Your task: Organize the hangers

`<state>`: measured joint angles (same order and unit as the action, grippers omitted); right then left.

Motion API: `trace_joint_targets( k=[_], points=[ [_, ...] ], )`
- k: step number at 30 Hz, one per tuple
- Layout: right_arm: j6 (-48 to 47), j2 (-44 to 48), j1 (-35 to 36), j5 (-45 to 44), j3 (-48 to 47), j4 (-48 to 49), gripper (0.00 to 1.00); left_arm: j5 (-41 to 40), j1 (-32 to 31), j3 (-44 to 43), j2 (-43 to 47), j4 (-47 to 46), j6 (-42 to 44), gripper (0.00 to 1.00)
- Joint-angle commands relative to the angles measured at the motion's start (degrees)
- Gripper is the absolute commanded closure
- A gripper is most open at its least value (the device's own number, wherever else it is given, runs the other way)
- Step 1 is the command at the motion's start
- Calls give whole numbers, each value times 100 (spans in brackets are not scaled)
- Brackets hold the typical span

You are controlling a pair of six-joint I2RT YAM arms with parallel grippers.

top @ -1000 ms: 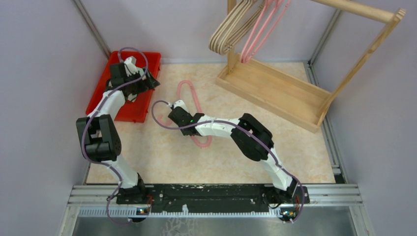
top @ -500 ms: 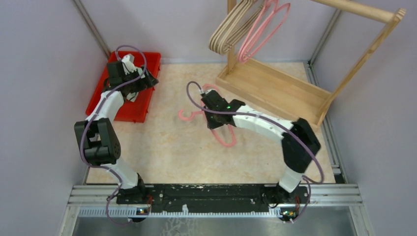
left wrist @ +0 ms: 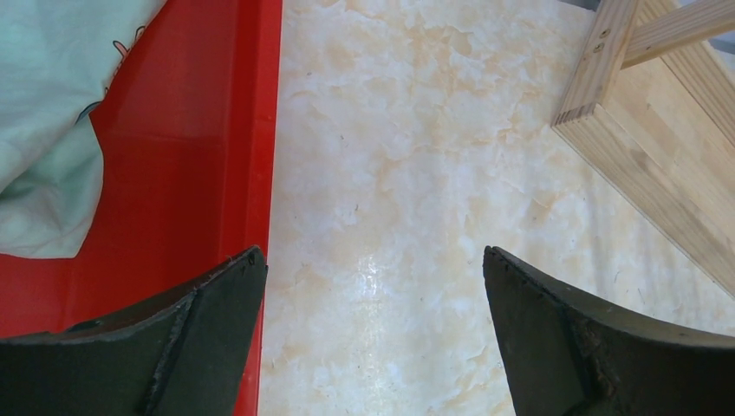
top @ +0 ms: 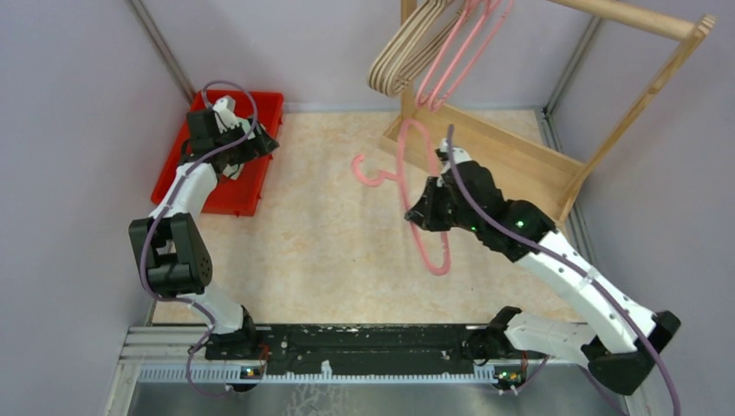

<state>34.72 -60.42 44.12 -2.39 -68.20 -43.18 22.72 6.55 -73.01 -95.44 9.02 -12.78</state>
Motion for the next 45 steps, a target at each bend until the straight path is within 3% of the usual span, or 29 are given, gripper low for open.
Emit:
trace_joint_targets(
  k=[1, 10, 19, 29, 33, 38, 45],
  points=[
    [560, 845, -305, -695, -198, -688, 100, 94, -44, -71, 229, -42, -83, 0],
    [883, 1284, -342, -1768, -1195, -1378, 100, -140, -600, -422, 142, 23, -116, 0],
    [657, 757, -342, -2390, -2871, -1714, 100, -294, -803, -556, 71, -66, -286, 0],
    [393, -31, -541, -3021, -3761, -1227, 100, -373, -870, -661, -18, -144, -320, 0],
    [373, -140, -1250, -2403, -3784, -891, 100, -395, -873, -679, -41, -149, -302, 0],
    [561, -314, -2638, -518, -3584, -383, 100, -440, -874, -716, -92, -179, -290, 0],
    [860, -447, -3959, 1291, -3150, 817, 100, -543, -872, -840, -173, -159, -244, 0]
  ],
)
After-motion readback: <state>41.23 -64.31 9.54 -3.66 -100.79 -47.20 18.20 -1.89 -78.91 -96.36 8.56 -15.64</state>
